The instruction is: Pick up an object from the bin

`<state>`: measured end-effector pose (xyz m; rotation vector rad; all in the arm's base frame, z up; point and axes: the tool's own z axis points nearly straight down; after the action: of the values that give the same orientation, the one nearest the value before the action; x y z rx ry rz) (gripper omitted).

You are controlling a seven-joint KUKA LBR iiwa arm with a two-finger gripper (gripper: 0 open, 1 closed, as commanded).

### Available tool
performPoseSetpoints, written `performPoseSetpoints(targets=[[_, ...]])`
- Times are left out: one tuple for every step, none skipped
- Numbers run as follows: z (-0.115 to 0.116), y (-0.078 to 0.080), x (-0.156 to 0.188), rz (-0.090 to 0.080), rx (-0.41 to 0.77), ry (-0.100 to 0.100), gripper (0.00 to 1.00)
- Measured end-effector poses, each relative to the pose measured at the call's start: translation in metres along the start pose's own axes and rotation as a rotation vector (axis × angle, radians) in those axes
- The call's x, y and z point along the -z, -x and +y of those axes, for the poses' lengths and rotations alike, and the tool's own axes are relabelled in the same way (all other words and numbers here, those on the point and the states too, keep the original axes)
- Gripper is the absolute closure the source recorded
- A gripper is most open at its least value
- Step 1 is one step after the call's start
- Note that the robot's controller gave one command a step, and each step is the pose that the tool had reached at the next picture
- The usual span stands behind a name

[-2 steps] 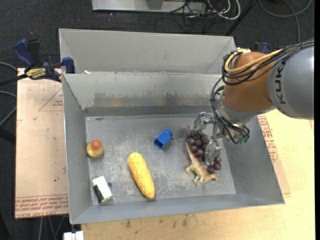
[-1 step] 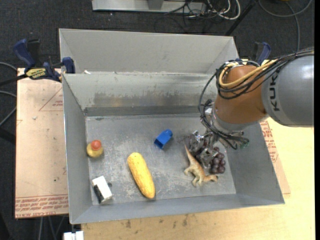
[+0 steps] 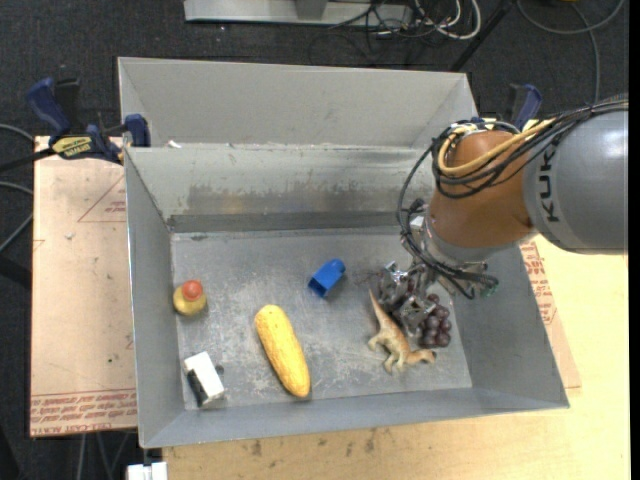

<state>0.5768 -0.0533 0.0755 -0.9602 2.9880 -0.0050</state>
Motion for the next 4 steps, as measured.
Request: performPoseSetpoints(targets=[[0.004, -0.018, 0.027, 0.003, -0.001, 0.008, 1.0], [0.005, 0.004, 0.066, 0.001, 0.009, 0.004, 1.0], [0.007, 0.004, 0.073, -0.004, 0.017, 0.003, 1.0], [0.007, -0.001, 0.073, 0.002, 0.018, 0.007, 1.0]])
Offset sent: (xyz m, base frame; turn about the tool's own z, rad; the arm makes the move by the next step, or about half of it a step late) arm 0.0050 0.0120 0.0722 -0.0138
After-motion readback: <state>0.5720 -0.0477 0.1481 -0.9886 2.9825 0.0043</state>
